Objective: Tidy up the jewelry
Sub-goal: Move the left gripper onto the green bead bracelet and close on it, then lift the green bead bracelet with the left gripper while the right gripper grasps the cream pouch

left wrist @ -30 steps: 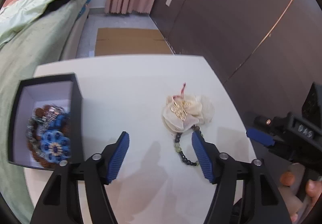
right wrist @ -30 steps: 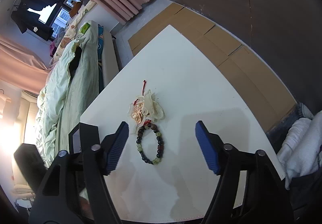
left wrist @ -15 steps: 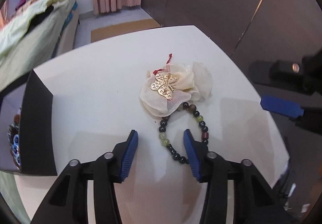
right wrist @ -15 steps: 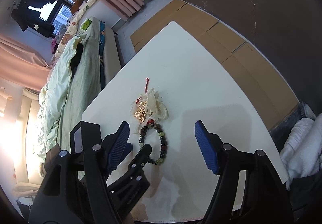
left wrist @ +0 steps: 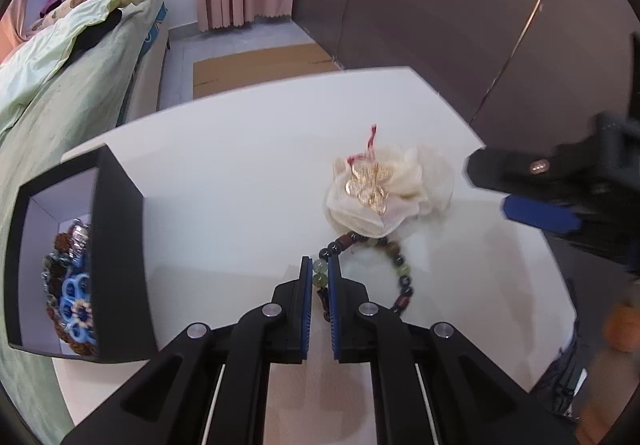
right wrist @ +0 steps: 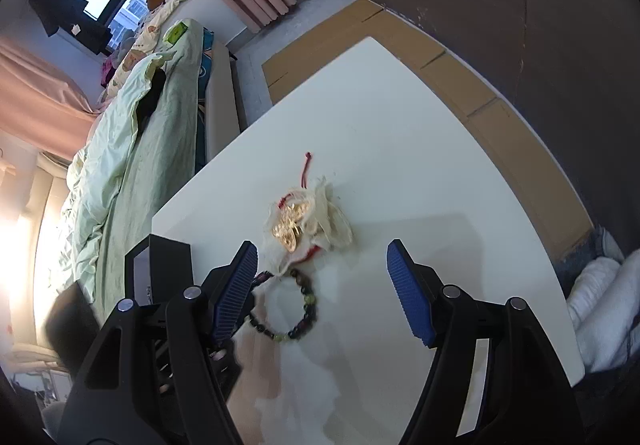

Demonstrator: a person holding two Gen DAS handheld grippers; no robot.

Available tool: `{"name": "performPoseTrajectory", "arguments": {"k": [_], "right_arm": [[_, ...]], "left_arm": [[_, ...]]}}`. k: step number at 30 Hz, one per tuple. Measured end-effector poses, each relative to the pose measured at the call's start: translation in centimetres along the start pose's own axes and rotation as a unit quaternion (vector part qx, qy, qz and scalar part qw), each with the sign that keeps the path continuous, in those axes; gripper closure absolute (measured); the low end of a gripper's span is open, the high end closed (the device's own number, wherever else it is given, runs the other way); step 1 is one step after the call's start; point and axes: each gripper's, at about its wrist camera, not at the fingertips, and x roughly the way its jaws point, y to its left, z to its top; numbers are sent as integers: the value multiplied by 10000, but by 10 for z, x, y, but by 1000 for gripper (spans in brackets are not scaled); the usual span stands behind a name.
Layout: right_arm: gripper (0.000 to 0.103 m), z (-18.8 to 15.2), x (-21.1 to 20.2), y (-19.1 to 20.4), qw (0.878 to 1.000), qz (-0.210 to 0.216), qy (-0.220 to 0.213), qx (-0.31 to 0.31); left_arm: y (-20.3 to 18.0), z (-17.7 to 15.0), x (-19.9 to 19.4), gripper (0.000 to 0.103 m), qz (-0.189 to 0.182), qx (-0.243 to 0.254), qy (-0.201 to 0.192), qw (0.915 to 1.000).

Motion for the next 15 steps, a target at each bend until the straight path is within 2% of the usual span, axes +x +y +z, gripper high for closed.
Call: {"name": "performPoseTrajectory", "arguments": {"k": [3, 6, 12, 14, 15], "right_arm": [[40, 4, 10, 5, 9998, -135, -30, -125], [47, 6, 20, 7, 9996, -212, 5, -200], [67, 10, 36, 11, 9995, -210, -50, -249], [91, 9, 39, 12, 9994, -201, -63, -292], [99, 9, 41, 12, 9996, -131, -31, -259]], "left_arm": [[9, 3, -13, 98, -209, -204, -82, 9995], [16, 8, -26, 98, -252, -329, -207, 9989], [28, 16, -50, 98, -416, -546, -485, 9965], [33, 18, -59, 98, -445, -629, -583, 9953], [37, 18, -63, 98, -461, -679, -628, 9946]]}}
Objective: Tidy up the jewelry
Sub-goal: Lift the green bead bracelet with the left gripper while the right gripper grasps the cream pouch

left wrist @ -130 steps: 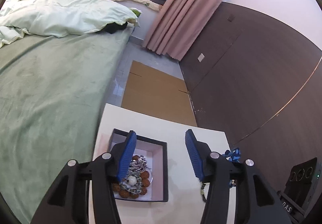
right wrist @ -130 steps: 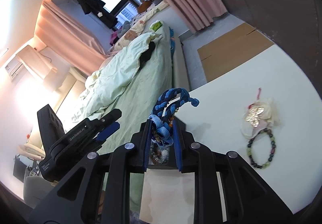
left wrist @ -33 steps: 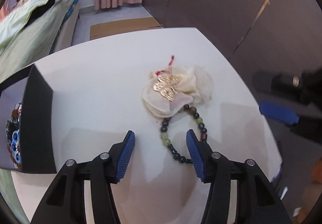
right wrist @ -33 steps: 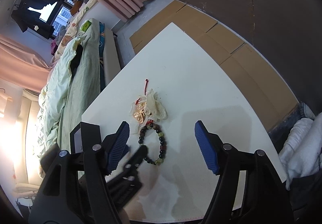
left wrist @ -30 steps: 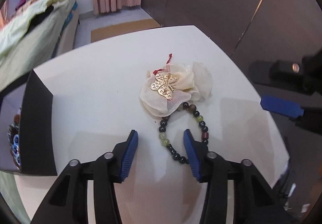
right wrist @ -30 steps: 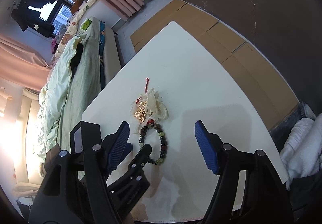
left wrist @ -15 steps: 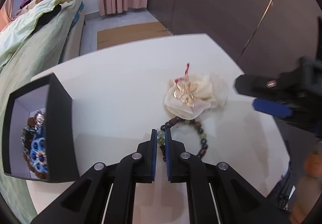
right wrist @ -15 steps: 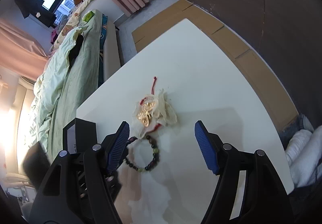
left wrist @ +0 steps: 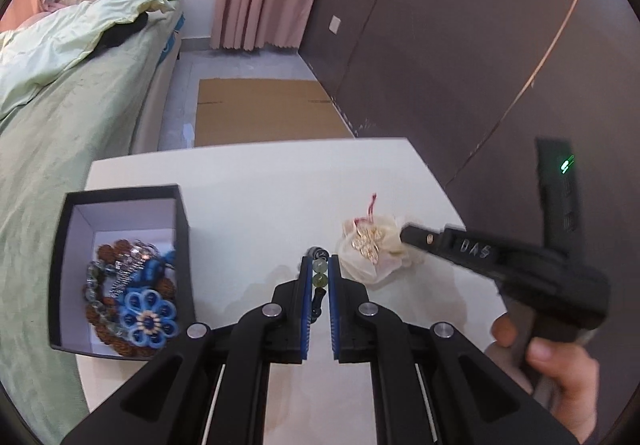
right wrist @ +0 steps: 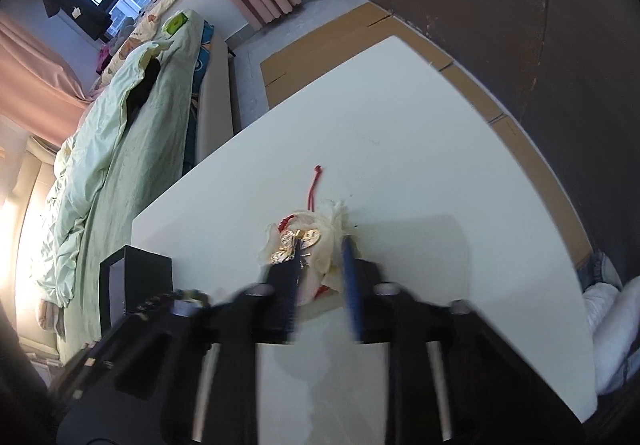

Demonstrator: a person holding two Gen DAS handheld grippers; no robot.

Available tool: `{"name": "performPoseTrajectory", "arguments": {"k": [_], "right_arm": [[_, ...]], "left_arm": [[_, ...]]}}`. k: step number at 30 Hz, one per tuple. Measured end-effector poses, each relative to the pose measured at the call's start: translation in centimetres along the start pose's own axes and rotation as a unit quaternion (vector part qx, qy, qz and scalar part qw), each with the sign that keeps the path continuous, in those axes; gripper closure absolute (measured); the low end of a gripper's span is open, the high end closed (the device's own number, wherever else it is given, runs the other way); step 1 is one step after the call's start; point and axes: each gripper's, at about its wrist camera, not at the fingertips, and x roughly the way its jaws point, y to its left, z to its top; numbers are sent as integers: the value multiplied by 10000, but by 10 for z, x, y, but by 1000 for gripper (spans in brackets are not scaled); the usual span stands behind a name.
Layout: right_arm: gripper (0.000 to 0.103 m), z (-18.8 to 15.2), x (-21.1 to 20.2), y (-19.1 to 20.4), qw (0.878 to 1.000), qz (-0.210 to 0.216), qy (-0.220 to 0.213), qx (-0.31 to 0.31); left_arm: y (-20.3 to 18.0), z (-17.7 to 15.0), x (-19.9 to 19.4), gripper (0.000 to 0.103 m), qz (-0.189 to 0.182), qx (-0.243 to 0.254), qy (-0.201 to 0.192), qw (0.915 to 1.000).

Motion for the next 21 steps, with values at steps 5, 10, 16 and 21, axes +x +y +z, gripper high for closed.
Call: {"name": "performPoseTrajectory", "arguments": {"k": [5, 10, 16, 21], "right_arm": [[101, -3, -18, 5, 9992, 310, -260, 53], [101, -10, -53, 23, 9948, 789, -645, -87], [101, -22, -77, 45, 9879, 1229, -906, -279], [101, -27, -91, 61, 9805, 1580, -1093, -407]], "left_arm": [[20, 7, -29, 98, -72, -252, -309, 9992], [40, 13, -61, 98, -101, -451, -635, 9969], [61, 16, -88, 98, -42, -629, -899, 9940], [81, 17, -105, 98, 33, -771, -1070, 9913]]}}
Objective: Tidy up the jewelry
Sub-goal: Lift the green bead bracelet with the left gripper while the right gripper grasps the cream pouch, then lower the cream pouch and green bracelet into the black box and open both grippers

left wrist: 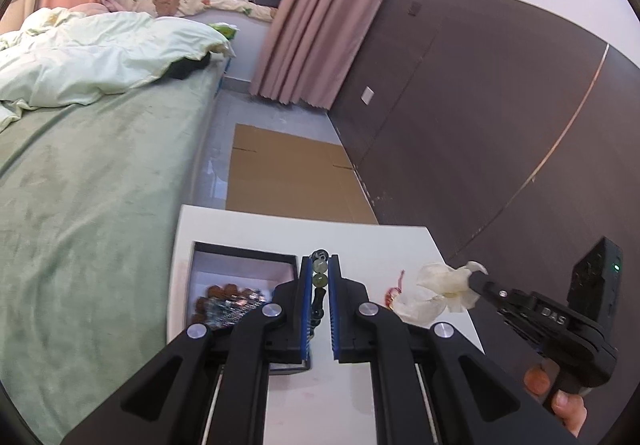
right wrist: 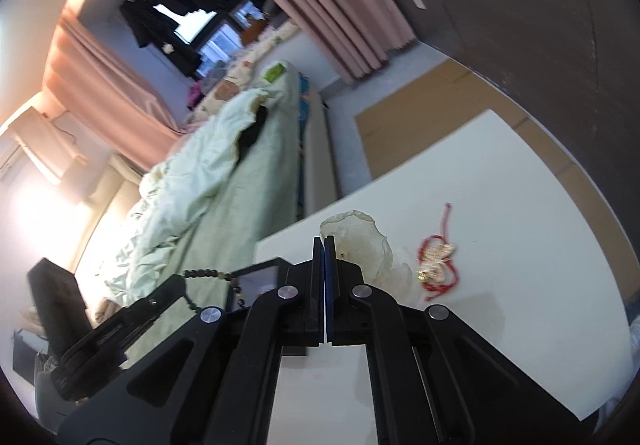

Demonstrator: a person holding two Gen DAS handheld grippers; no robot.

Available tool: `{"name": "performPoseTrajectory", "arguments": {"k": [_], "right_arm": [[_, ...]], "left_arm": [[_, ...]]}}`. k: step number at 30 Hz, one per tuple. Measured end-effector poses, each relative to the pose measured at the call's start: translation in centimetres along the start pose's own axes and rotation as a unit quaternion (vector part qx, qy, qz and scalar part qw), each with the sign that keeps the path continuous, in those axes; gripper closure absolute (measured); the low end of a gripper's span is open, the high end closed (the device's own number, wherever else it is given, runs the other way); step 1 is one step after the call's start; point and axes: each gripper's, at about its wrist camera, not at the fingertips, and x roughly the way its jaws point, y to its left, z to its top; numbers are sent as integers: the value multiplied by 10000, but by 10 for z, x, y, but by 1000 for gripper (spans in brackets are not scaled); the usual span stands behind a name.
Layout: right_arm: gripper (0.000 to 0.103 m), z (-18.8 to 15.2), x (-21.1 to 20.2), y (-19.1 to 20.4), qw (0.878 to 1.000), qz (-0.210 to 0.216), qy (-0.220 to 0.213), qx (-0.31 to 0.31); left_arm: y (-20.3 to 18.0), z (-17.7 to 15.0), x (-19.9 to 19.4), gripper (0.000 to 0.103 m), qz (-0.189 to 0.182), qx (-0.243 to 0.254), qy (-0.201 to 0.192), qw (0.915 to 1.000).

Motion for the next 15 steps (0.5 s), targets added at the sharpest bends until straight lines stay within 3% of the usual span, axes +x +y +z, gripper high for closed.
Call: {"name": "performPoseTrajectory", "arguments": {"k": [4, 8, 10, 11, 12, 15], "right_arm": [[101, -2, -2, 17, 9996, 263, -85, -90], [101, -7, 2, 36, 9984, 527, -27, -227], [101, -10, 6, 45, 9975, 637, 35, -303], [101, -11, 7, 50, 9970, 683, 59, -345], [101, -13, 9, 55, 9965, 732, 81, -388], [101, -17, 15, 72, 9942, 933, 128, -513]], "left_arm": [[19, 4, -3, 97, -4, -244, -43, 9997], [40, 4, 8, 96, -263, -640, 236, 9973], [50, 3, 9, 81, -219, -890, 260, 9955], [54, 3, 7, 57, -131, -992, 206, 9948], [57, 4, 5, 52, -104, -1026, 123, 9946], [62, 7, -3, 52, -101, -1067, 37, 9942]]}}
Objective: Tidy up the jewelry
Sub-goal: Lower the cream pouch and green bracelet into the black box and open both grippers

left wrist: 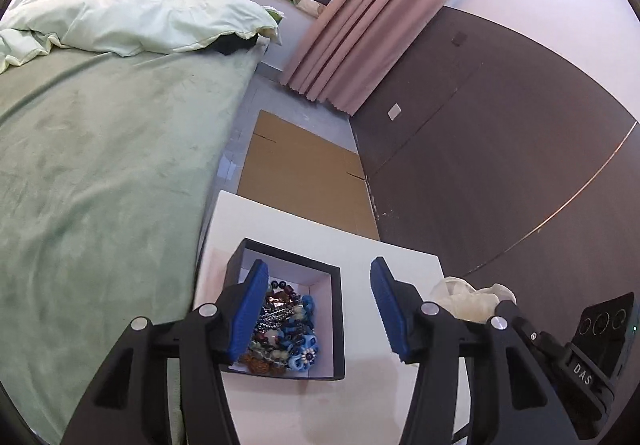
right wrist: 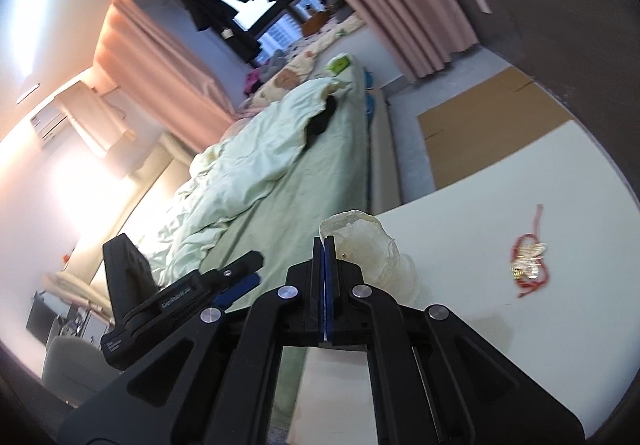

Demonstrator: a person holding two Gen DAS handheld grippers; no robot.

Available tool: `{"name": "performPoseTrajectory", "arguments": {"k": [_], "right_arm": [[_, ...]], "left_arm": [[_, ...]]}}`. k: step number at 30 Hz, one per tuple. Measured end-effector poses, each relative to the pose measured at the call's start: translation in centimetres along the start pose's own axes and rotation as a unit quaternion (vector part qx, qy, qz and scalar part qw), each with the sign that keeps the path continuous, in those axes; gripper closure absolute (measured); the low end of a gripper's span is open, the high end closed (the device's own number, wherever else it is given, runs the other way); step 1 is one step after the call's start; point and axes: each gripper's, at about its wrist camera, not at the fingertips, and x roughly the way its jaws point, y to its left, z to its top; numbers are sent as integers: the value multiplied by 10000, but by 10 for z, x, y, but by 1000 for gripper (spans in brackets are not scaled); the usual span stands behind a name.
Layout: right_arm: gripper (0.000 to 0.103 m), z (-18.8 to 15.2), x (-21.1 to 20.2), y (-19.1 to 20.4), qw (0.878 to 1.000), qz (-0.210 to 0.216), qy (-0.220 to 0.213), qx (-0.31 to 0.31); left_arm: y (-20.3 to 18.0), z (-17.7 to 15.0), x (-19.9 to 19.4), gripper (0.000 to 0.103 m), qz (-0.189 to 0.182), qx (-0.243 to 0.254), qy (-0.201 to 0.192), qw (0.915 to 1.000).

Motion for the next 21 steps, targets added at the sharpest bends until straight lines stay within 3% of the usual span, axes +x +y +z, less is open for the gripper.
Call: {"name": "performPoseTrajectory", "arguments": {"k": [9, 15, 16, 17, 18, 19, 21], "right_arm": [[101, -9, 28, 23, 9995, 289, 133, -49], [99, -16, 51, 21, 9978, 541, 282, 258], [84, -17, 57, 18, 9970, 562, 414, 343], [49, -18, 63, 15, 9965, 407, 612, 391], [33, -19, 66, 10, 9962, 207, 706, 460], [27, -19, 63, 5, 9966, 135, 622, 532], [27, -17, 56, -2, 9966, 200, 545, 591]], "left_arm": [[15, 2, -2, 52, 202, -213, 95, 9995], [20, 4, -5, 52, 241, -287, 76, 9993], [21, 4, -5, 52, 255, -302, 78, 9992], [22, 3, -5, 50, 272, -311, 87, 9991], [22, 3, -5, 48, 289, -310, 93, 9991], [22, 3, -5, 47, 304, -309, 96, 9990], [22, 3, -6, 46, 317, -288, 89, 9990]]}}
